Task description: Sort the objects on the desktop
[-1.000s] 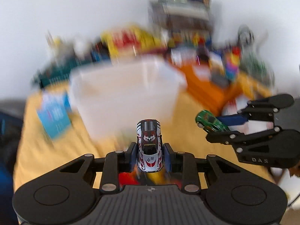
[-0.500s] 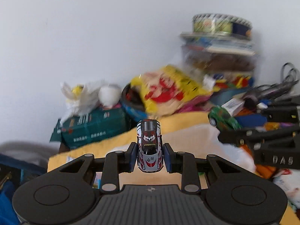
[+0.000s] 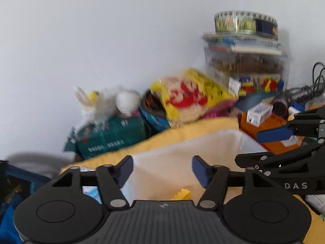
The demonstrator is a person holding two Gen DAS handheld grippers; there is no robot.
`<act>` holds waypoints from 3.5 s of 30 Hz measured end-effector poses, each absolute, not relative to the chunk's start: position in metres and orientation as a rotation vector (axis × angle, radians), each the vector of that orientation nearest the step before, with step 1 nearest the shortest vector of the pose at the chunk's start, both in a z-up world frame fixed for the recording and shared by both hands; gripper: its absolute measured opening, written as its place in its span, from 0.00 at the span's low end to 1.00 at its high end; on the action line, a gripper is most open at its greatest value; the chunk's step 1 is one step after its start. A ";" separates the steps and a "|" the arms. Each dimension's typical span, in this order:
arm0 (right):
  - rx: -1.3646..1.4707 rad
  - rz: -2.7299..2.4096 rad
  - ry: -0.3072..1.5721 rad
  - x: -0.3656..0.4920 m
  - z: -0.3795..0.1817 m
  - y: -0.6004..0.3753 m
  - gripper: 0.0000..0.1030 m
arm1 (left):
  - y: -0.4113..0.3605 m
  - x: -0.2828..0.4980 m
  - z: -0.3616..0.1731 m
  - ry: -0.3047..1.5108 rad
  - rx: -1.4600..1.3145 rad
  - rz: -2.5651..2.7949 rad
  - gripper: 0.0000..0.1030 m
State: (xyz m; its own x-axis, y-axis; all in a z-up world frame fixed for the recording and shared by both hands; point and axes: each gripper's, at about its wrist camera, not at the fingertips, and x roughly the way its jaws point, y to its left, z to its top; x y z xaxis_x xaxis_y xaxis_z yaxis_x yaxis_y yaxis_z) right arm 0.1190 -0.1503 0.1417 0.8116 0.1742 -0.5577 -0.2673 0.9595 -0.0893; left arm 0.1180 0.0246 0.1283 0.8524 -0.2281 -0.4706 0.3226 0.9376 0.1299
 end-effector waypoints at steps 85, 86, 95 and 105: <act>0.110 0.447 1.039 -0.037 -0.005 -0.169 0.19 | 0.050 -0.039 -0.048 1.157 -0.174 -0.676 0.31; 0.128 0.437 1.052 -0.035 -0.009 -0.170 0.19 | 0.051 -0.038 -0.051 1.165 -0.164 -0.654 0.31; 0.191 0.362 1.055 -0.033 -0.011 -0.187 0.30 | 0.058 -0.045 -0.037 1.089 -0.061 -0.594 0.47; 0.144 0.287 1.014 -0.036 -0.003 -0.199 0.48 | 0.072 -0.039 -0.024 1.027 -0.028 -0.494 0.49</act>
State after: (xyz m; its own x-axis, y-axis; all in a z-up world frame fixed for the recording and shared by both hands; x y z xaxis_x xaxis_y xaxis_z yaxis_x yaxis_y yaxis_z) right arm -0.0364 -0.1989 -0.0029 0.4947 0.3024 -0.8147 -0.1698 0.9531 0.2506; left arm -0.0393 0.0723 -0.0243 0.4182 -0.4065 -0.8124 0.3810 0.8903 -0.2493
